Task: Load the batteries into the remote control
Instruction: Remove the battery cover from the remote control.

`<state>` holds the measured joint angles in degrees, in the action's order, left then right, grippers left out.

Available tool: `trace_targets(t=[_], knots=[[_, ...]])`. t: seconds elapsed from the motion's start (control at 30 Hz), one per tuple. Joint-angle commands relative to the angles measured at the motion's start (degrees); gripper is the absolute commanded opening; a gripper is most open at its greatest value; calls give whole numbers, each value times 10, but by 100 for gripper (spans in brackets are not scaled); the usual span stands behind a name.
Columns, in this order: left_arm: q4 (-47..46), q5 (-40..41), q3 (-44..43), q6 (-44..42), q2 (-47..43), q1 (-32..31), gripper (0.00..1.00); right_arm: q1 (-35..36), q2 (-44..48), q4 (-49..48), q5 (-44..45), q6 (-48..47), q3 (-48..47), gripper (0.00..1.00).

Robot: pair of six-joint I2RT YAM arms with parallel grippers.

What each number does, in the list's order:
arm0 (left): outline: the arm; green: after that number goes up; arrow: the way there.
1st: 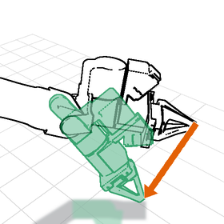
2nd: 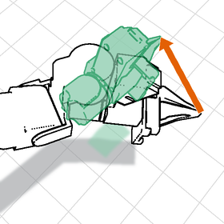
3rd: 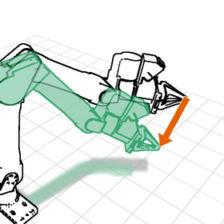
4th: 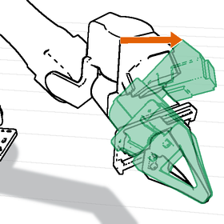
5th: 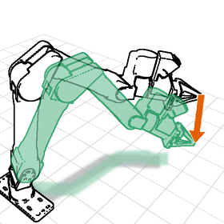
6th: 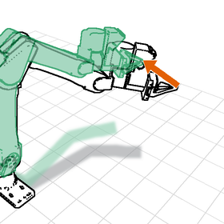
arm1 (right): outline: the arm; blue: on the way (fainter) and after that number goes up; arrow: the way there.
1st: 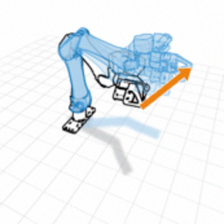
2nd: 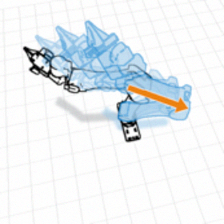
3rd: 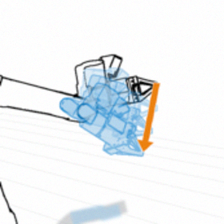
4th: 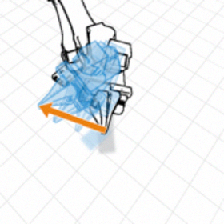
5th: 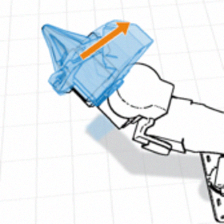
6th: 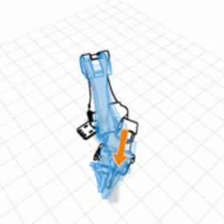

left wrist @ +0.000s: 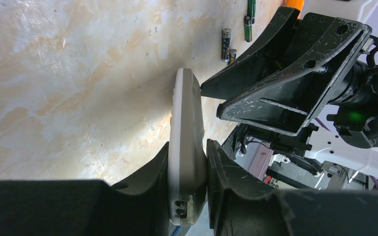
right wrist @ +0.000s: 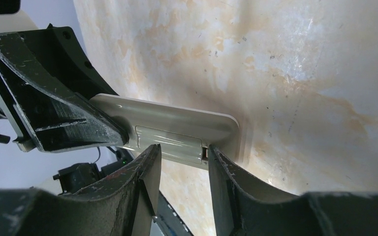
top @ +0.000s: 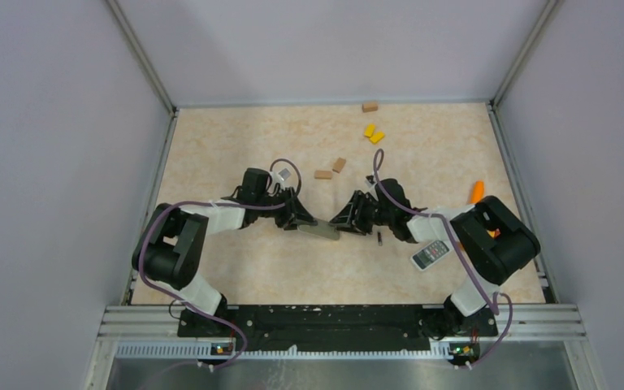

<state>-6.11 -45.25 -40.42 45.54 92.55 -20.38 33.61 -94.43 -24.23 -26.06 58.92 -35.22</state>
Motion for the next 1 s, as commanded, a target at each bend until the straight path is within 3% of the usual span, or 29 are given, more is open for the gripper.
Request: trace_targets(t=[0.0,0.53,0.97], knots=[[0,11,13,2,14,0,0,12,-14,-21,1,4,-1,42],[-26,-19,16,25,31,0,0,17,-54,-65,-8,57,28,44],[-28,-16,17,28,29,0,0,17,-47,-58,-9,34,28,51]])
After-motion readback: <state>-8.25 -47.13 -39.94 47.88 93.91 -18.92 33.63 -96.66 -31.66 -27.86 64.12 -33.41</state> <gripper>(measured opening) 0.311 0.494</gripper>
